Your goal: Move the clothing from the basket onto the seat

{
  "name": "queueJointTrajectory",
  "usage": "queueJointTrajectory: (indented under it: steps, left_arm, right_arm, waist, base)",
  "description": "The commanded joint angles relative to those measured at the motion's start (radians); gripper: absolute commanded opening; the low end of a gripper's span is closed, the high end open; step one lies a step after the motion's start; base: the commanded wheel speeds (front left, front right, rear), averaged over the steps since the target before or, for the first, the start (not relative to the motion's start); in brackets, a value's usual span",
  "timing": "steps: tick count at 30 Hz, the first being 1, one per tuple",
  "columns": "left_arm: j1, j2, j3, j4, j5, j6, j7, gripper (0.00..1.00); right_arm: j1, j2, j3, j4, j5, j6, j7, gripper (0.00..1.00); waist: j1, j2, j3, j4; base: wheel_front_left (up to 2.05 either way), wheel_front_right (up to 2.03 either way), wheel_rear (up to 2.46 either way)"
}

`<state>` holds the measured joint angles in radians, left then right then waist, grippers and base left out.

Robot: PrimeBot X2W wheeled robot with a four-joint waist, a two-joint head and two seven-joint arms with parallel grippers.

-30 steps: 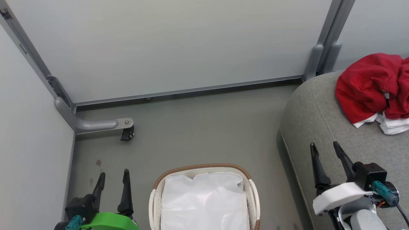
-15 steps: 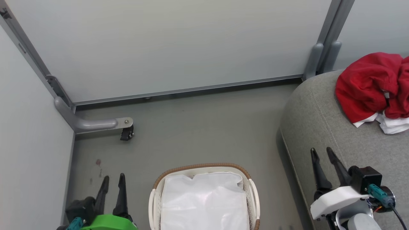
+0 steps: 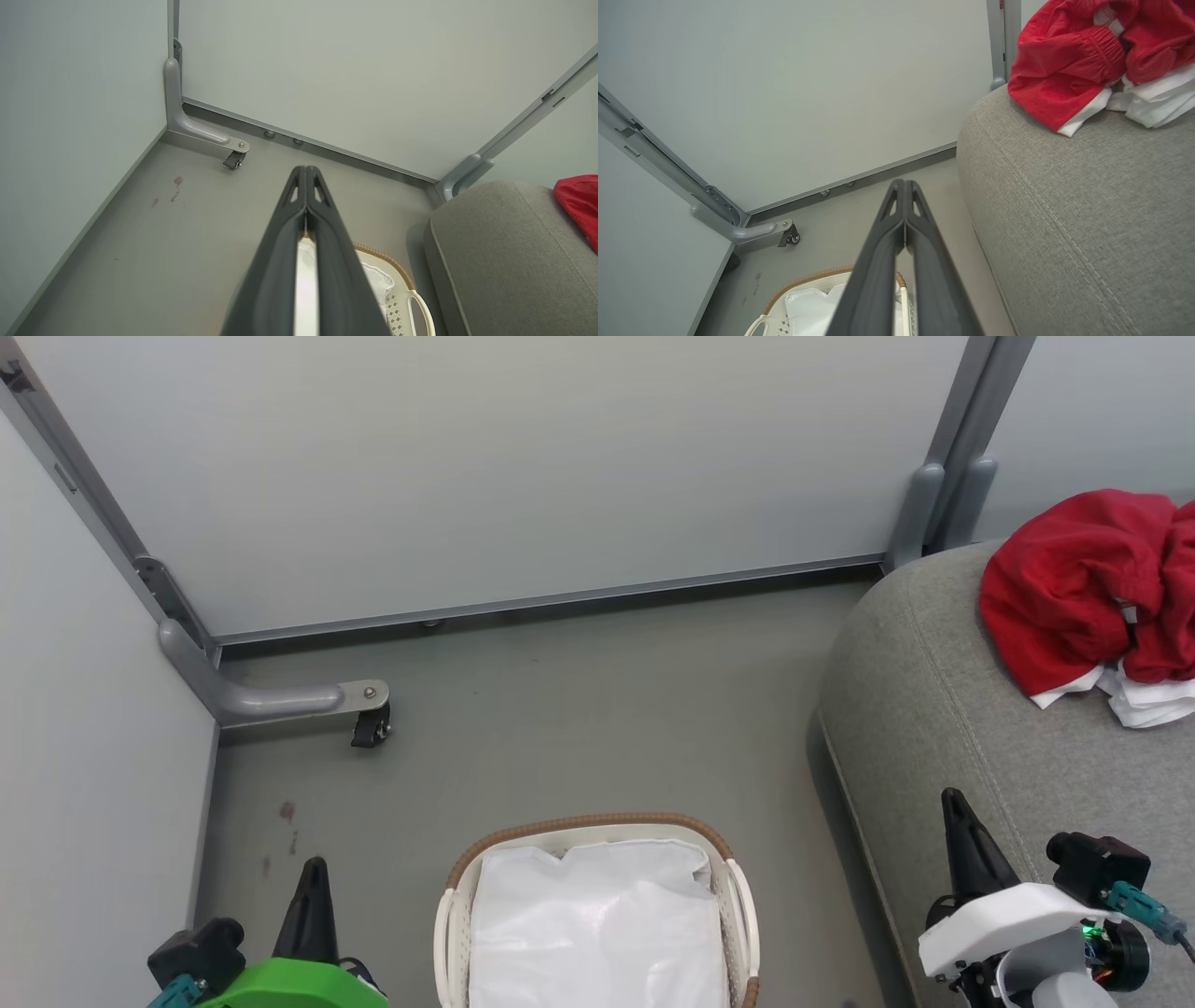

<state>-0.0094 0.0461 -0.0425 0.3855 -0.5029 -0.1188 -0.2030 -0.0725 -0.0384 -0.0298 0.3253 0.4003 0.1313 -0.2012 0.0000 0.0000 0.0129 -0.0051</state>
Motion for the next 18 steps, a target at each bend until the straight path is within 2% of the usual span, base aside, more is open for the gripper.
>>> queueJointTrajectory:
  steps: [1,18]
  left_arm:
    - [-0.021,0.002,0.008,-0.023,-0.041,-0.002,0.009,0.00]
    - [-0.042,0.003,0.042,-0.052,-0.284,-0.005,0.079,0.00]
  right_arm:
    - [-0.018,-0.005,-0.007,-0.021,0.046,0.000,0.009,0.00]
    - [-0.023,-0.007,-0.024,-0.037,0.311,0.000,0.078,0.00]
  waist:
    - [0.0000,0.0000,0.000,0.000]
    - [0.0000,0.0000,-0.002,0.001]
  base:
    - [0.00,0.00,0.00]
    - [0.00,0.00,0.00]
